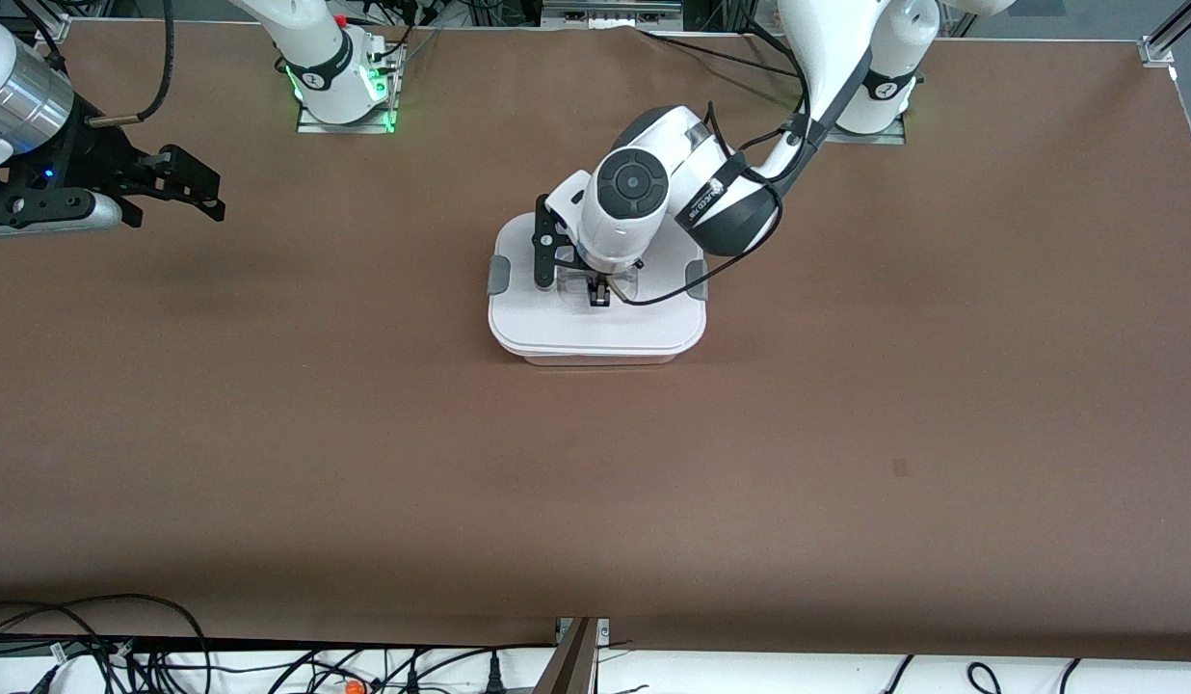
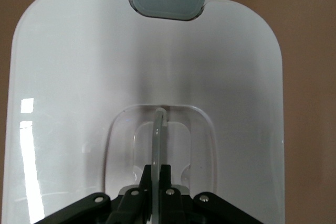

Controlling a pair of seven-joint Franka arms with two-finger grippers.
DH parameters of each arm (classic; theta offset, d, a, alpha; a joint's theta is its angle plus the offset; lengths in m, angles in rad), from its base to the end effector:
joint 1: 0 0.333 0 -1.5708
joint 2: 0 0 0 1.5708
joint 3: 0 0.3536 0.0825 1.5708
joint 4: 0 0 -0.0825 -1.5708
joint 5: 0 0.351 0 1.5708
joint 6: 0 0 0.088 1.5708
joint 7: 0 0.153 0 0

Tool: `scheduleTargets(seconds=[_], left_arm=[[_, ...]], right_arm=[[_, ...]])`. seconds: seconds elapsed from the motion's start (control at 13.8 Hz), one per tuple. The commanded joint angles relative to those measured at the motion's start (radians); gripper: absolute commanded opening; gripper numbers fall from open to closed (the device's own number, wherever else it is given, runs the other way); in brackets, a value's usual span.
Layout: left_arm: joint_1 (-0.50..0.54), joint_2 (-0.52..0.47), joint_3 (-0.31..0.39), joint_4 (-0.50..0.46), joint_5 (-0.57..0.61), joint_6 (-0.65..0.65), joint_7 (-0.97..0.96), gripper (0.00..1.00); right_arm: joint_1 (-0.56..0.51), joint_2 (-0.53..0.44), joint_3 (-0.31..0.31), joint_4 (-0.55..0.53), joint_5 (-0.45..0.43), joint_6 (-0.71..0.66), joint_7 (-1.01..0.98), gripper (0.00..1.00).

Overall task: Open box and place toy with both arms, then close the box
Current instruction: 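Lower the white lid onto the box with the left gripper while the right gripper retracts, then press the lid down and open the left gripper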

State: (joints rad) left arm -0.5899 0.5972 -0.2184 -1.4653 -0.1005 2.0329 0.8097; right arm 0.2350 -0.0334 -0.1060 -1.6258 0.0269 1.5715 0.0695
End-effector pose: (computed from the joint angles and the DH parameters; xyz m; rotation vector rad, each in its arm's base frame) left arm 0.4949 -0.4938 0.3398 2.1067 -2.0356 -0.0253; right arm 0.5036 0.0685 0.6092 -3.1118 -0.0923 0.0374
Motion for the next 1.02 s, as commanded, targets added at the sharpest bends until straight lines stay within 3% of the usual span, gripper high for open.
scheduleTargets(seconds=[0.0, 0.73, 0.94], left_arm=[[-0.007, -0.013, 0.011, -0.063, 0.047, 0.059, -0.02, 0.0], [-0.004, -0.031, 0.011, -0.102, 0.044, 0.056, -0.121, 0.0], [-0.007, -0.031, 0.011, -0.113, 0.044, 0.056, -0.171, 0.0]], right_arm=[[-0.019, -0.011, 0.02, 0.02, -0.036, -0.016, 0.01, 1.0], [-0.028, 0.007, 0.019, 0.067, -0.048, -0.048, 0.007, 1.0], [-0.029, 0.007, -0.021, 0.066, -0.042, -0.082, 0.004, 1.0]])
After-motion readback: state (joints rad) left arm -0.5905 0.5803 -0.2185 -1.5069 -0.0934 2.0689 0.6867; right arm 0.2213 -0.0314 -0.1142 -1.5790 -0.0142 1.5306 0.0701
